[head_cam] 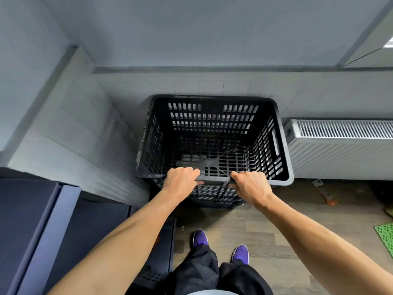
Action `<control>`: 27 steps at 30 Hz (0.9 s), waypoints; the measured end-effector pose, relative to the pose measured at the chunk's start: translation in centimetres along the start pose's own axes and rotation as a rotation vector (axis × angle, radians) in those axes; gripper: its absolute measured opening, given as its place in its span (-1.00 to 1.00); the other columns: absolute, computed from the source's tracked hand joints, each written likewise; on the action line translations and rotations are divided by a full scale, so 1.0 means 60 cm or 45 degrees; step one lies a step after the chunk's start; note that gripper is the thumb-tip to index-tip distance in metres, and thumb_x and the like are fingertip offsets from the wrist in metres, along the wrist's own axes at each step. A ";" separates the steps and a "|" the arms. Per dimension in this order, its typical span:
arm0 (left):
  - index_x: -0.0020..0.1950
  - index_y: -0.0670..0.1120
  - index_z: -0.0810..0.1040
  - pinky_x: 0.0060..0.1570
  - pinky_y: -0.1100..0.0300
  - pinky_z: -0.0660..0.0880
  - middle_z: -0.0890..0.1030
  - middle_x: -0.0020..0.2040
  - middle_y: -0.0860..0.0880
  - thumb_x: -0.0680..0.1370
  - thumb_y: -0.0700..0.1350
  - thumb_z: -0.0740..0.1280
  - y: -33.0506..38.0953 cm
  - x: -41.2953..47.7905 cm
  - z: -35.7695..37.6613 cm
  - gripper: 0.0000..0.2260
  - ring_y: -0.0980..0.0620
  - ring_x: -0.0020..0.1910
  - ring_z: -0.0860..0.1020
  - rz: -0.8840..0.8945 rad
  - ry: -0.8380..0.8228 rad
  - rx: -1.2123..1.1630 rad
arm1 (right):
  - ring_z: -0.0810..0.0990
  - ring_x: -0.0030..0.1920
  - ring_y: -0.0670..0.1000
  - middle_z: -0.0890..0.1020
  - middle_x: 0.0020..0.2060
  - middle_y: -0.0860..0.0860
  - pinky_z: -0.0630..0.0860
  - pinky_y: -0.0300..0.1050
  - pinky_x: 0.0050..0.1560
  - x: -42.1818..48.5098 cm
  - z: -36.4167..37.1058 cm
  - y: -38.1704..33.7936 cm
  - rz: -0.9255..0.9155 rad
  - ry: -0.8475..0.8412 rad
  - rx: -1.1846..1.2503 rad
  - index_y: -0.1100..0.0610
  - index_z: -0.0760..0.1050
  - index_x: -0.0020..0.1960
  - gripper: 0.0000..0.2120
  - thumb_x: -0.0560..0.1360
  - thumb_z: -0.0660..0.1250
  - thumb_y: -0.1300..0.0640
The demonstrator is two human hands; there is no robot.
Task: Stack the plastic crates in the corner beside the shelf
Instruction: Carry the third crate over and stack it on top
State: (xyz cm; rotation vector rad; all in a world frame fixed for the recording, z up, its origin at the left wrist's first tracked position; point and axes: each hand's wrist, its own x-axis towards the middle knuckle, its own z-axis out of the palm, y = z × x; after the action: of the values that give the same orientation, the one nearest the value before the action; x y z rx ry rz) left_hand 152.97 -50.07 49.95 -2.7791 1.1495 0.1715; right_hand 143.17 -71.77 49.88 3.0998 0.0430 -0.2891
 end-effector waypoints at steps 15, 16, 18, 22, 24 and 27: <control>0.21 0.08 0.53 -0.08 0.06 0.41 0.64 0.07 0.04 0.53 0.33 0.21 -0.020 0.010 0.029 -0.58 -0.07 0.07 0.59 0.029 -0.259 -0.256 | 0.66 -0.11 0.11 0.67 -0.13 0.00 0.54 -0.02 -0.19 0.006 0.012 0.008 0.004 -0.187 0.200 -0.03 0.50 0.13 -0.73 0.58 0.21 -0.18; 0.21 0.09 0.52 -0.11 0.08 0.39 0.64 0.06 0.04 0.54 0.30 0.23 -0.019 0.010 0.032 -0.61 -0.07 0.06 0.60 0.027 -0.249 -0.258 | 0.66 -0.12 0.10 0.67 -0.14 0.00 0.56 -0.01 -0.18 0.007 0.013 0.008 -0.001 -0.193 0.205 -0.03 0.51 0.13 -0.73 0.58 0.21 -0.17; 0.21 0.11 0.53 -0.17 0.12 0.34 0.63 0.02 0.04 0.56 0.25 0.24 -0.018 0.010 0.035 -0.67 -0.06 0.02 0.61 0.033 -0.217 -0.232 | 0.66 -0.15 0.09 0.67 -0.16 -0.02 0.58 0.00 -0.18 0.010 0.013 0.010 -0.016 -0.215 0.206 -0.03 0.52 0.12 -0.73 0.59 0.21 -0.17; 0.23 0.11 0.50 -0.23 0.13 0.34 0.66 -0.02 0.04 0.59 0.20 0.23 -0.017 0.008 0.039 -0.71 -0.06 -0.05 0.63 0.071 -0.130 -0.189 | 0.66 -0.18 0.08 0.66 -0.19 -0.03 0.59 -0.02 -0.19 0.015 0.012 0.013 -0.049 -0.228 0.191 -0.04 0.54 0.09 -0.74 0.60 0.19 -0.15; 0.19 0.08 0.49 -0.25 0.13 0.33 0.67 -0.04 0.04 0.59 0.20 0.22 -0.018 0.009 0.042 -0.72 -0.06 -0.07 0.64 0.060 -0.089 -0.187 | 0.65 -0.19 0.07 0.66 -0.20 -0.03 0.52 -0.06 -0.23 0.017 0.014 0.017 -0.055 -0.200 0.159 -0.04 0.54 0.09 -0.76 0.60 0.18 -0.13; 0.17 0.05 0.50 -0.29 0.13 0.33 0.68 -0.09 0.04 0.59 0.22 0.21 -0.020 0.010 0.048 -0.70 -0.06 -0.12 0.65 0.069 -0.036 -0.171 | 0.64 -0.20 0.09 0.65 -0.21 -0.02 0.56 -0.03 -0.21 0.020 0.017 0.020 -0.045 -0.203 0.136 -0.03 0.50 0.07 -0.77 0.60 0.18 -0.14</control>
State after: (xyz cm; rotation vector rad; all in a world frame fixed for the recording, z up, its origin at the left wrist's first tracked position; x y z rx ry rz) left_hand 154.08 -49.15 47.14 -2.8514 1.2517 0.3028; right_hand 144.19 -72.97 48.71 3.1717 0.0817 -0.5566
